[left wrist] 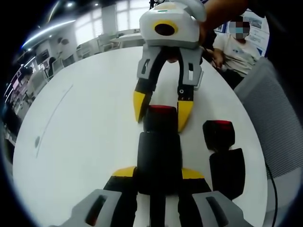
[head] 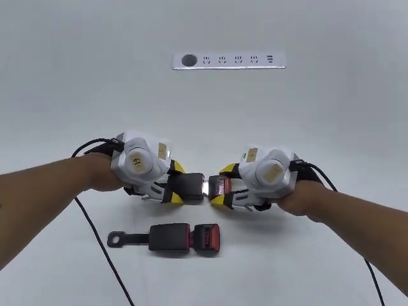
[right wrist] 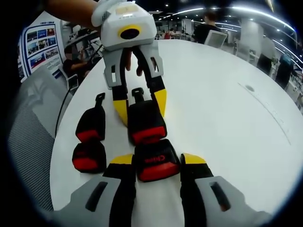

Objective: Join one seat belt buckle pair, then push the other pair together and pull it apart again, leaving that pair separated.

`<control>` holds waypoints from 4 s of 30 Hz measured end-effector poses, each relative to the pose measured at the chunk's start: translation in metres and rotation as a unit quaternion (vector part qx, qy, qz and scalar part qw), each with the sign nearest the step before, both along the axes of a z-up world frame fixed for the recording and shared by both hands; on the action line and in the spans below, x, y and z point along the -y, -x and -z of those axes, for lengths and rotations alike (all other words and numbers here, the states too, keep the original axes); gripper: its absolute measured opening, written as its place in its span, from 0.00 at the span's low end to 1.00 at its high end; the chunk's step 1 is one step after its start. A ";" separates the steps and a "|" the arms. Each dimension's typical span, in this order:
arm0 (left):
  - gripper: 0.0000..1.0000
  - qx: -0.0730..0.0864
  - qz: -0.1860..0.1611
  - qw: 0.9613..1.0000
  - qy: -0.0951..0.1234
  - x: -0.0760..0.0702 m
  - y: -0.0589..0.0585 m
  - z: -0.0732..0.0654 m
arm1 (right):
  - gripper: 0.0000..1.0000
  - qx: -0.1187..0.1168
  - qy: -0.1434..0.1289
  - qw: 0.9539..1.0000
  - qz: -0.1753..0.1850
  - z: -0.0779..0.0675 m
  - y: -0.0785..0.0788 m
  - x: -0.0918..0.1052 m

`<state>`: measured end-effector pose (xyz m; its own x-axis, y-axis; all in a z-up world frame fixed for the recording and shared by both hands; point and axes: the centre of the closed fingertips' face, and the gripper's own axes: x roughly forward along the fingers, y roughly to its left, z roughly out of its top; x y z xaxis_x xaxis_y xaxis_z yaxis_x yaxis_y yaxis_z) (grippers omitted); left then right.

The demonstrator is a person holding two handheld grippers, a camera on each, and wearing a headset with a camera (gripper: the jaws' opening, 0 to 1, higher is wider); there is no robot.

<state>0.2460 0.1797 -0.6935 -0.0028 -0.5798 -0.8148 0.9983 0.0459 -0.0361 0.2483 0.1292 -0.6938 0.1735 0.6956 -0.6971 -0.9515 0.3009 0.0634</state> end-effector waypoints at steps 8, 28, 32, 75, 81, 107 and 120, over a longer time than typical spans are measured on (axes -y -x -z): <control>0.33 0.001 0.001 1.000 -0.002 0.000 0.000 0.000 | 0.35 0.002 0.003 1.000 0.005 -0.001 0.001 0.001; 0.33 0.002 0.017 1.000 -0.010 0.002 0.002 -0.002 | 0.35 0.002 0.014 1.000 -0.011 -0.003 0.001 0.003; 0.33 0.002 0.019 1.000 -0.013 0.002 0.002 -0.002 | 0.35 0.002 0.013 1.000 -0.014 -0.002 0.001 0.002; 0.34 0.001 0.010 1.000 -0.008 0.002 0.001 -0.002 | 0.36 0.000 0.017 1.000 -0.016 -0.003 0.004 0.060; 0.34 0.001 0.011 1.000 -0.013 0.001 0.001 -0.001 | 0.36 0.000 0.015 1.000 -0.013 -0.006 0.006 0.077; 0.34 0.001 0.009 1.000 -0.025 0.001 0.001 -0.003 | 0.36 -0.001 0.022 1.000 0.007 -0.001 0.004 0.135; 0.34 -0.001 0.005 0.999 -0.031 0.001 0.001 -0.003 | 0.36 0.003 0.020 1.000 0.011 0.000 0.007 0.153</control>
<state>0.2448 0.1782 -0.6906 -0.0099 -0.5277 -0.8494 0.9986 0.0381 -0.0353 0.2417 -0.0235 -0.6938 0.1931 0.6632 -0.7232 -0.9448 0.3246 0.0454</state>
